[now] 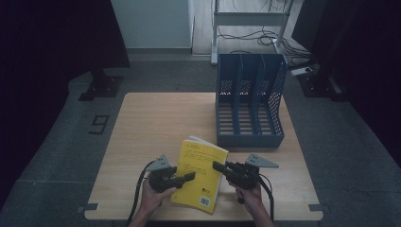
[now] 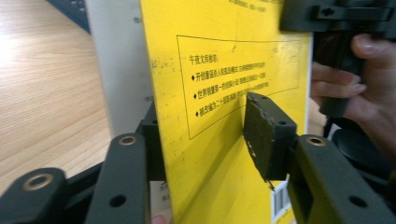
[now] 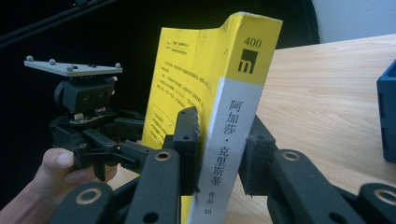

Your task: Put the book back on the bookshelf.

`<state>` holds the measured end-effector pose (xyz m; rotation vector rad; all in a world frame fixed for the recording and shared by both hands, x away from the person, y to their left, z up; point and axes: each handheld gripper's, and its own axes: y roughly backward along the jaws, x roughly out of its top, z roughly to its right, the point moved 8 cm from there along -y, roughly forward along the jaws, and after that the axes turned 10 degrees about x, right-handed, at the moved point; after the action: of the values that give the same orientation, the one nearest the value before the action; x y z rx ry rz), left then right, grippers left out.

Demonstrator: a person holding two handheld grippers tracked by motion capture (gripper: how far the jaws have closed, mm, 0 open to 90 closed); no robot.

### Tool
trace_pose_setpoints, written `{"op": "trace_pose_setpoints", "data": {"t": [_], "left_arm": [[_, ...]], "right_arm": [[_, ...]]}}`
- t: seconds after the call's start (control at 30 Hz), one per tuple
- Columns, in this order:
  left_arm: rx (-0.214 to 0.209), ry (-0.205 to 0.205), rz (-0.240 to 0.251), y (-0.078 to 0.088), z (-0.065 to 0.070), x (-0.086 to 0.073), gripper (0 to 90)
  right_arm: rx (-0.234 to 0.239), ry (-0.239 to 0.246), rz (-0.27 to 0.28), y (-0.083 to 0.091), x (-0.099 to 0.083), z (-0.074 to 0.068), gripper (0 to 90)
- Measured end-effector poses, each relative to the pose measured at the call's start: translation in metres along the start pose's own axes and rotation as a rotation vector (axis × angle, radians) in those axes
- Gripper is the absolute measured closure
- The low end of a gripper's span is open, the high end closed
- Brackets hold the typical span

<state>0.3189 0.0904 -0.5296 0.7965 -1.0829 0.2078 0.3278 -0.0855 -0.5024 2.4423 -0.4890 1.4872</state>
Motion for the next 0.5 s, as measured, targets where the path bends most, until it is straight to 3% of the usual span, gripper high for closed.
{"op": "trace_pose_setpoints", "data": {"t": [0.1,0.2,0.23,0.27,0.3,0.5], "left_arm": [[0.008,0.007,0.0,0.0,-0.002,0.0,50.5],[0.028,0.012,0.001,-0.001,-0.003,0.0,48.0],[0.054,0.004,0.007,-0.001,-0.004,0.001,48.0],[0.091,-0.028,0.021,0.002,-0.001,0.004,47.6],[0.098,-0.041,0.028,0.003,0.001,0.005,47.5],[0.079,-0.04,0.05,0.007,0.003,0.009,57.3]], "right_arm": [[-0.008,0.007,-0.001,0.0,0.0,0.0,70.8],[-0.05,0.05,-0.016,-0.002,0.001,-0.003,69.9],[-0.05,0.05,-0.016,-0.002,0.001,-0.003,69.9],[-0.067,0.079,-0.027,-0.003,0.002,-0.007,69.8],[-0.068,0.087,-0.028,-0.002,0.003,-0.008,69.9],[-0.077,0.151,-0.016,0.001,0.012,-0.021,71.6]]}}
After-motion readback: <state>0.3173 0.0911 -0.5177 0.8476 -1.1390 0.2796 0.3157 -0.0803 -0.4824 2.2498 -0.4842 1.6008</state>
